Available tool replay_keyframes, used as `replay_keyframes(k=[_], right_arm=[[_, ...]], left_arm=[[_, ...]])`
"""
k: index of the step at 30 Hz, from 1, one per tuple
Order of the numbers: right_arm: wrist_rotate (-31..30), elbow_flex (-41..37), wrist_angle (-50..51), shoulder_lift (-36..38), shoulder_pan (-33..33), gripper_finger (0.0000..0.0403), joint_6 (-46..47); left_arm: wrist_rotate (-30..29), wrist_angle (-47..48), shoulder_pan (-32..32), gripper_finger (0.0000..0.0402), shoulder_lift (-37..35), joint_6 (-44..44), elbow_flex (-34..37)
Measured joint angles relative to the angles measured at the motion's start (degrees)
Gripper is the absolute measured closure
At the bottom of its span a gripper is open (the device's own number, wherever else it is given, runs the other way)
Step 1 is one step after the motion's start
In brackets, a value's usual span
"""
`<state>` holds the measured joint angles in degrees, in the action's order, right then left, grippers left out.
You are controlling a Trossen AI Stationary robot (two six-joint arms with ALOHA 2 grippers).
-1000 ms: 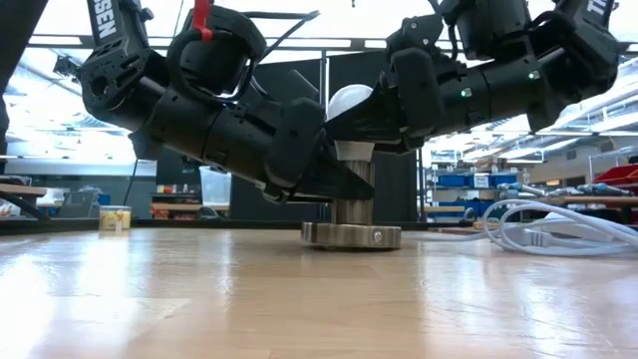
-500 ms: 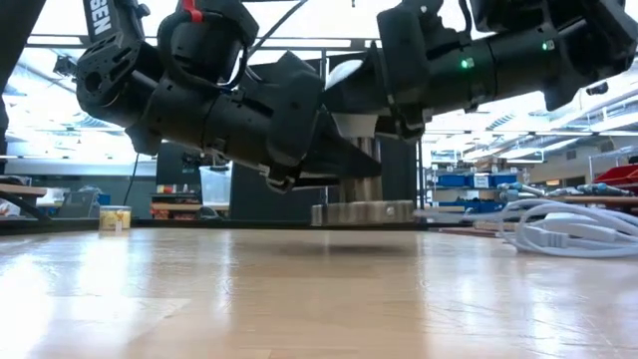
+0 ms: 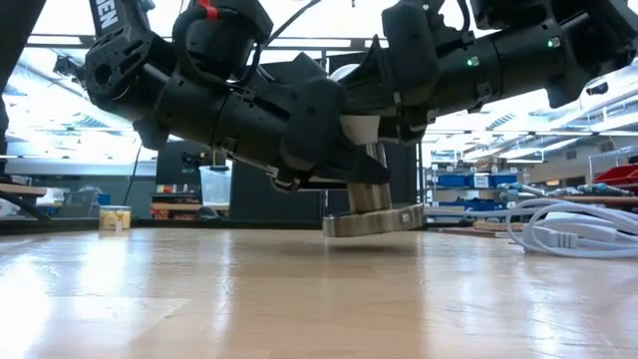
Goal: Screw lightbulb
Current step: Insert the lightbulb into the lamp
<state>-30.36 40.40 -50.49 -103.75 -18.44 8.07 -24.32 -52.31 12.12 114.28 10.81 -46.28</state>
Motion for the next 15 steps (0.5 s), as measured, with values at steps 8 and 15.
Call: replay_keyframes(k=[8,15], right_arm=[[0.03,-0.04,5.71,2.82,-0.96,0.0051,2.57],[-0.10,-0.02,13.15,5.30,-0.98,0.0050,7.80]], left_arm=[[-0.89,0.07,0.07,0.0208,0.00,0.26,-0.15],[-1.86,0.48,0.07,0.0208,0.00,1.18,-0.15]])
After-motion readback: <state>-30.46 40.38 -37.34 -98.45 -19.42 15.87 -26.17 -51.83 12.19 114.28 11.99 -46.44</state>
